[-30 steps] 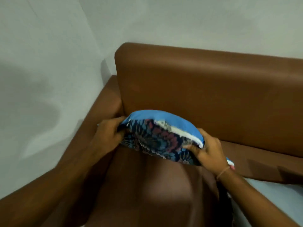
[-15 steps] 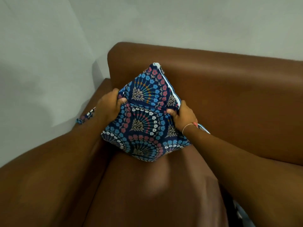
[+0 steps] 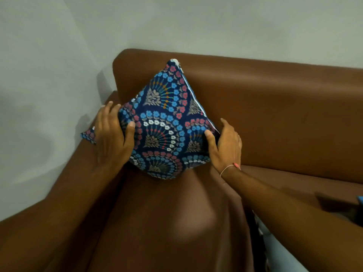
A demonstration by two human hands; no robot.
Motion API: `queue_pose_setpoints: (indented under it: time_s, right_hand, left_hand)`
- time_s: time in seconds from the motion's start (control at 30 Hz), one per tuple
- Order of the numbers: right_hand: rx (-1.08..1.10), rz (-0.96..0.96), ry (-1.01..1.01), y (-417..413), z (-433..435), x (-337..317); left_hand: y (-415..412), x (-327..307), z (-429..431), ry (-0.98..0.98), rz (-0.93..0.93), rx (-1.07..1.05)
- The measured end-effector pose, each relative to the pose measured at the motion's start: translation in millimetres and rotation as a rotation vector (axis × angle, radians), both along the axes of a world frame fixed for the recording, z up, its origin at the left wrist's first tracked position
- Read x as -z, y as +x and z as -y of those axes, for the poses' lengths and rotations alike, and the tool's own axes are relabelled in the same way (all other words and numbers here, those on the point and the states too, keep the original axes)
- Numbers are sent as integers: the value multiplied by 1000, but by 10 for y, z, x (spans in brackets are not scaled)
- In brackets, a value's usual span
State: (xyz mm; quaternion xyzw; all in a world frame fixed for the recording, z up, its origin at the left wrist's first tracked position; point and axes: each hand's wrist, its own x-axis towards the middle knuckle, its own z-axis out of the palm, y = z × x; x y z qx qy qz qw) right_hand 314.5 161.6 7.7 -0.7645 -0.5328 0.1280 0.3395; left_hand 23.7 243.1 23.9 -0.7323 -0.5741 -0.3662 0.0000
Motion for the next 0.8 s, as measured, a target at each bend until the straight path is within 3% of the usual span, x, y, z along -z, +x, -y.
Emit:
queue_pose_setpoints:
  time_s: [0.13, 0.27, 0.5, 0.67, 0.8]
  right_hand:
    - [-120, 79, -5, 505, 522, 0]
    - [-159, 178, -79, 1223, 1402, 28]
    - [-190, 269, -273, 2189, 3759, 493]
    - [-274, 299, -415, 2191, 5136, 1033]
    - [-216, 450, -539, 1869, 5362, 1484]
  left_hand:
    - [490, 145, 738, -10, -139, 146]
    - [1163, 439, 1665, -151, -328, 458]
    - [2316, 1113, 2869, -319, -691, 885]
    - [2749, 1481, 3080, -223, -931, 1077]
    - [2889, 1692, 3191, -205, -960, 1016]
